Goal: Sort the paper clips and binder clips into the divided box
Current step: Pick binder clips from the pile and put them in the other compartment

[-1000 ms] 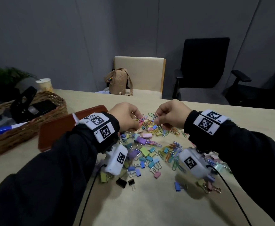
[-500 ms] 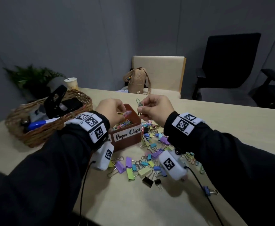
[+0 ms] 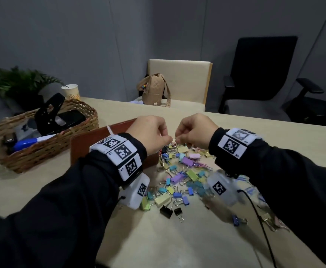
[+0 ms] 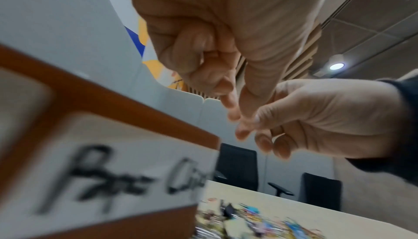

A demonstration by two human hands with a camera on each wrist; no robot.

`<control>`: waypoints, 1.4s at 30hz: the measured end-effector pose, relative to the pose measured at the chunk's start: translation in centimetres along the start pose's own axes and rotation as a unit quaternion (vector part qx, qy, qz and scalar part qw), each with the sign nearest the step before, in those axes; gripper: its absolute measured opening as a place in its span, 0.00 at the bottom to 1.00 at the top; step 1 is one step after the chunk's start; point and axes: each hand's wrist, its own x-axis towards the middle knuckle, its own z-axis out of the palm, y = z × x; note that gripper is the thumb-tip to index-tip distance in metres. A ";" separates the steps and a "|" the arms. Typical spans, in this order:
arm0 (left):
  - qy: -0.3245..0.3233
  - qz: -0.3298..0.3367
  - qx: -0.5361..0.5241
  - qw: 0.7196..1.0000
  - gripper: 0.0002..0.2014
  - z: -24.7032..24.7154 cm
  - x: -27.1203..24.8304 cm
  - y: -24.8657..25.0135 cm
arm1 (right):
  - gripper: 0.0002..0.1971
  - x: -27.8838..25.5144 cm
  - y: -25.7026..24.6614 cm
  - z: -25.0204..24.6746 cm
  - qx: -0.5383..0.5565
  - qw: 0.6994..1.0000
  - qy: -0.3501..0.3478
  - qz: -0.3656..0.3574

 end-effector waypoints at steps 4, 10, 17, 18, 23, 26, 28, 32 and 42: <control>-0.065 0.027 0.019 0.997 0.08 2.1 0.7 2.3 | 0.06 -1.8 2.9 -2.4 -0.177 0.980 -0.068 0.053; -0.158 0.068 0.028 0.985 0.05 5.2 0.6 4.7 | 0.11 -3.4 5.7 -2.5 -0.347 0.923 -0.149 0.073; -0.209 0.102 0.074 0.970 0.11 8.0 1.0 6.3 | 0.09 -3.6 6.6 -1.5 -0.388 0.904 -0.171 0.058; -0.209 0.101 0.078 0.970 0.11 8.1 1.2 6.5 | 0.07 -3.6 6.7 -1.5 -0.391 0.903 -0.170 0.057; -0.237 0.100 0.131 0.957 0.14 8.4 2.1 7.0 | 0.02 -4.4 6.3 -4.2 -0.298 0.945 -0.114 0.074; -0.258 0.109 0.167 0.945 0.13 8.8 2.7 7.3 | 0.04 -4.9 6.9 -7.4 -0.287 0.946 -0.079 0.124; -0.267 0.110 0.182 0.940 0.13 9.0 2.9 7.4 | 0.06 -5.4 8.0 -9.0 -0.327 0.929 -0.078 0.155; -0.278 0.120 0.188 0.934 0.10 9.7 3.0 7.8 | 0.04 -6.8 10.3 -10.4 -0.357 0.907 -0.089 0.208; -0.313 0.126 0.234 0.912 0.09 9.9 3.3 9.2 | 0.04 -7.7 12.6 -11.3 -0.332 0.924 -0.068 0.177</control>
